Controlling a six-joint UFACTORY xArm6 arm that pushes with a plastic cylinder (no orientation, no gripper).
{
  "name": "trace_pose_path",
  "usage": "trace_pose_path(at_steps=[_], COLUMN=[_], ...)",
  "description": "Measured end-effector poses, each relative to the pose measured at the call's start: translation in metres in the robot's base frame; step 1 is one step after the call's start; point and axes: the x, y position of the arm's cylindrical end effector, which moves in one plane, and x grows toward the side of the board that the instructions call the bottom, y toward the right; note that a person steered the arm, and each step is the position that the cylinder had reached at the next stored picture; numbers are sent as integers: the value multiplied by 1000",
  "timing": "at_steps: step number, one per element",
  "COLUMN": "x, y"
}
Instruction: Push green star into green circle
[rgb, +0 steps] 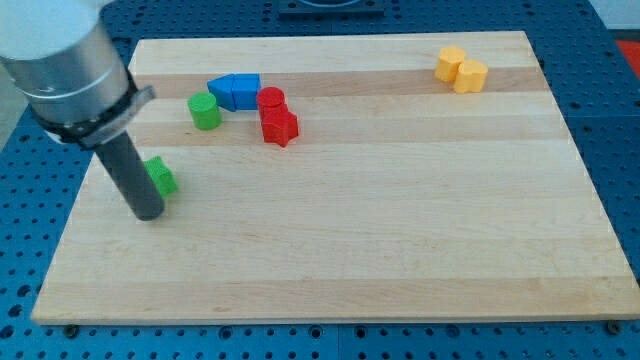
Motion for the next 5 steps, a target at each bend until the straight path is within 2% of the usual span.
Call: trace_pose_path(at_steps=[2, 5], x=[-51, -86], y=[10, 32])
